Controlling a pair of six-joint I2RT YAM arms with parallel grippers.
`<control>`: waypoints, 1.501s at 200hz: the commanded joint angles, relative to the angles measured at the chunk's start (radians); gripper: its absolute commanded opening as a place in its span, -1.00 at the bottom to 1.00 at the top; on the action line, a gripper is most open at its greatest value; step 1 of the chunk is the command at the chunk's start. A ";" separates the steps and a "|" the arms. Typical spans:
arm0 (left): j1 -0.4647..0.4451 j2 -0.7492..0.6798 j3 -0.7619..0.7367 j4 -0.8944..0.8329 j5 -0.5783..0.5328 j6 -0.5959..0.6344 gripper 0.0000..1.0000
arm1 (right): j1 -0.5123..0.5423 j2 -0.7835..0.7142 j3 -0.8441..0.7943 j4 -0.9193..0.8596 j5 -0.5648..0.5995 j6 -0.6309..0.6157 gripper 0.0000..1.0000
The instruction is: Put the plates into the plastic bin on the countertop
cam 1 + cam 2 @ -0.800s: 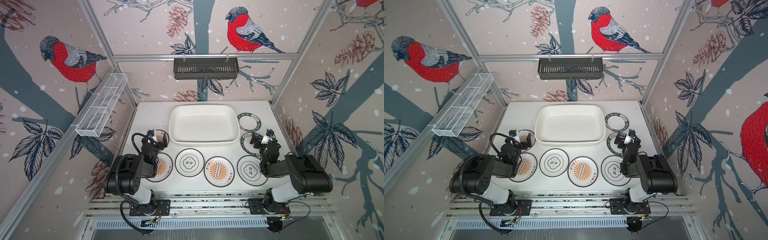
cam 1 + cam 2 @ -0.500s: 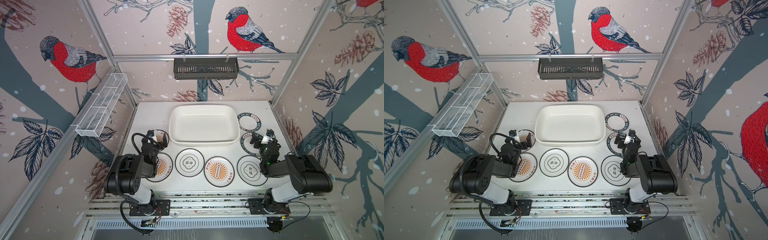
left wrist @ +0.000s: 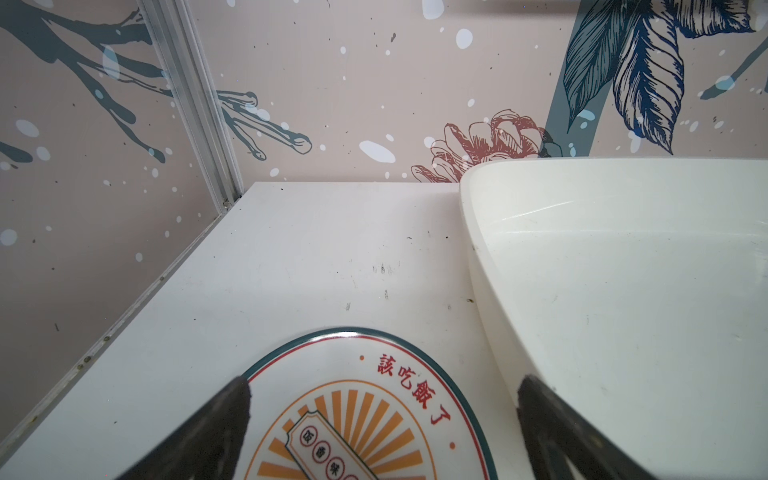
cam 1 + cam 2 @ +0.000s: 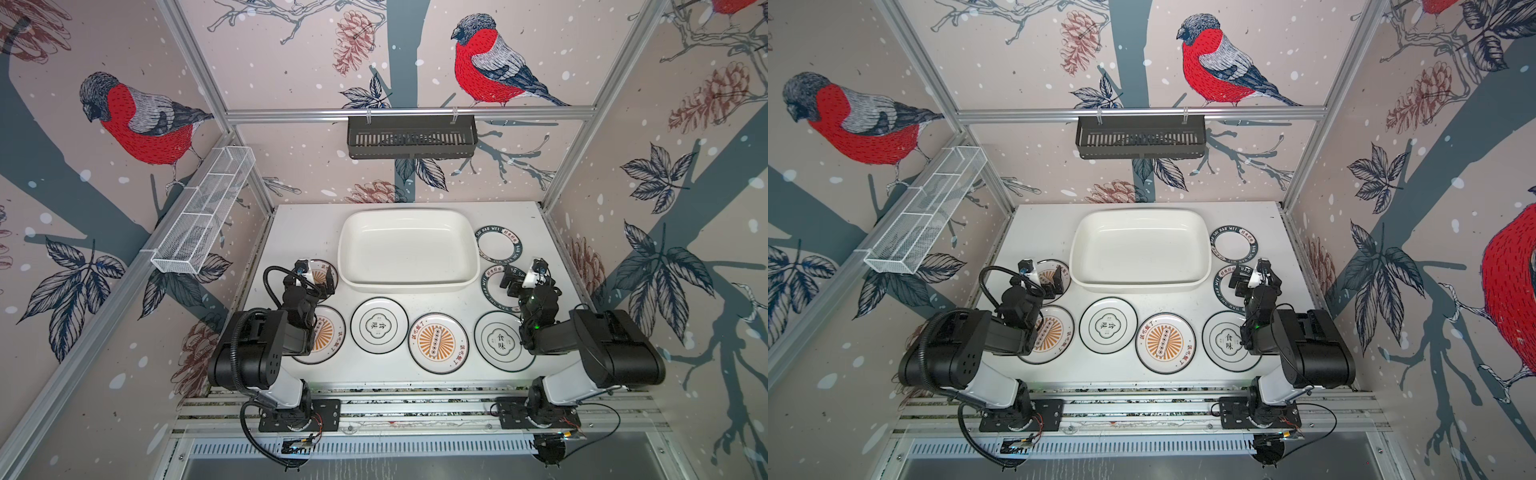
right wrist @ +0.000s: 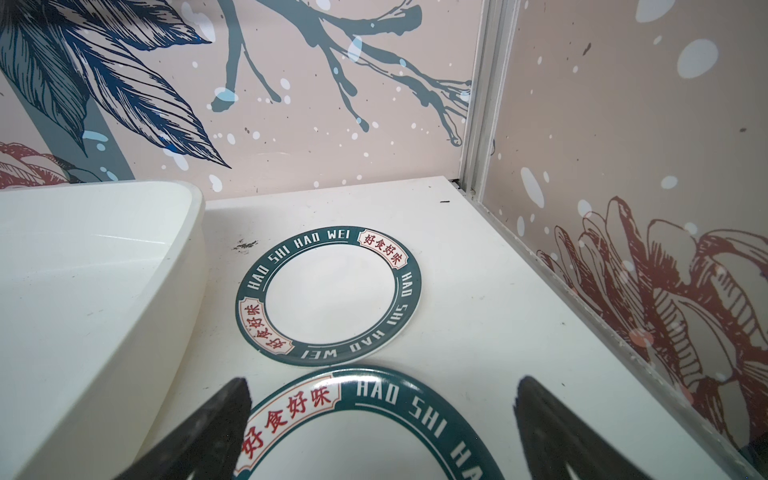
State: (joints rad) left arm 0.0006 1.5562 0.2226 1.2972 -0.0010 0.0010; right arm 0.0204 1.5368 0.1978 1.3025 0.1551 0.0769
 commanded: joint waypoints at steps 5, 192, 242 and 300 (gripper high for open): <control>-0.001 -0.002 0.003 0.017 -0.006 0.007 0.98 | 0.002 -0.003 0.002 0.026 0.004 -0.007 0.99; -0.001 -0.002 0.004 0.017 -0.005 0.007 0.98 | 0.000 -0.001 0.002 0.023 0.002 -0.004 0.99; -0.001 -0.004 0.000 0.023 0.002 0.010 0.97 | 0.012 -0.016 0.001 0.018 0.103 0.017 0.99; 0.002 -0.090 0.062 -0.164 -0.020 0.001 0.97 | 0.044 -0.195 0.206 -0.498 0.241 0.086 0.99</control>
State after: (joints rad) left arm 0.0006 1.4933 0.2611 1.2114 -0.0101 0.0006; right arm 0.0566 1.3777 0.3550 1.0428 0.3248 0.1059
